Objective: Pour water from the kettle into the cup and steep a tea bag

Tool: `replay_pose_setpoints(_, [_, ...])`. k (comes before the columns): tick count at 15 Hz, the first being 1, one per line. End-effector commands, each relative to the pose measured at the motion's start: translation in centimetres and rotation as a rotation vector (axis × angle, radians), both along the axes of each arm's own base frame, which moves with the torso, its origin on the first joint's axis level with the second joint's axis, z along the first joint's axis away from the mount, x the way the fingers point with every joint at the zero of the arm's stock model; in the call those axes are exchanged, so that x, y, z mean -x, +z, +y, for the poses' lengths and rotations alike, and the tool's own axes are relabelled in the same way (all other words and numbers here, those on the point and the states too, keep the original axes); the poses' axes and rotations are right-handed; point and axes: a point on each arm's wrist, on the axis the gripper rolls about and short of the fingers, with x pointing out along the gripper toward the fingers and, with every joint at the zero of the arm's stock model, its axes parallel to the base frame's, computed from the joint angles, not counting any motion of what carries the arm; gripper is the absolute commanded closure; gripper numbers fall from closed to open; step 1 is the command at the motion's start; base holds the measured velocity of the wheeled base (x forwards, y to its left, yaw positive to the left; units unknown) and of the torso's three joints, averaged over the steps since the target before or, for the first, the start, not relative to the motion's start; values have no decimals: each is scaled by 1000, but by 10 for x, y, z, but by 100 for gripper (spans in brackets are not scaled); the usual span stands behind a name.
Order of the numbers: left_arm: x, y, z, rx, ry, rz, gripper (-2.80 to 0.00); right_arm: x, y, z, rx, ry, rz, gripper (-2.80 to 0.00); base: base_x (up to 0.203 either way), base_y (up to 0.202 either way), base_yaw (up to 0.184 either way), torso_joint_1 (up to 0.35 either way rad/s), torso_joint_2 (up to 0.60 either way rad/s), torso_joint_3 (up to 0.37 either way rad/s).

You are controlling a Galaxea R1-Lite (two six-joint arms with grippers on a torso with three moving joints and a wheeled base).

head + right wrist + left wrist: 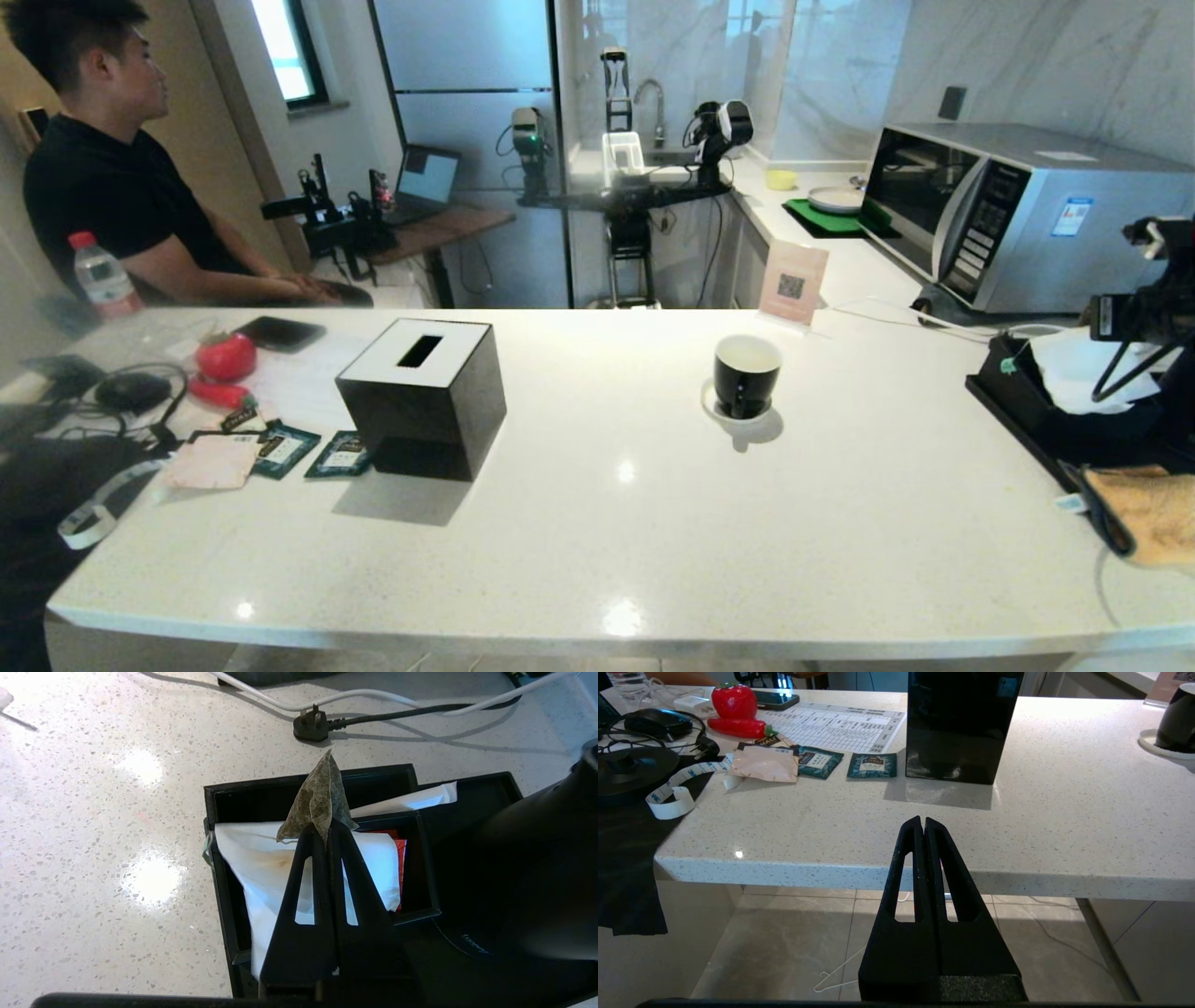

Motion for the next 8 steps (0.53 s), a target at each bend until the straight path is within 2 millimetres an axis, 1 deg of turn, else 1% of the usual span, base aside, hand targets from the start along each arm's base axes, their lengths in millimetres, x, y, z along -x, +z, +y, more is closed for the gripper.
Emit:
replay_pose_setpoints(1, [0,0,0,1,1,1,0,5,5,2,5,1,-9,0,0,0,0,0,0,0])
replay_pose_setpoints(8, [0,0,0,1,1,0,0,13,12,6,7,1,-11,0,0,0,0,0,0,0])
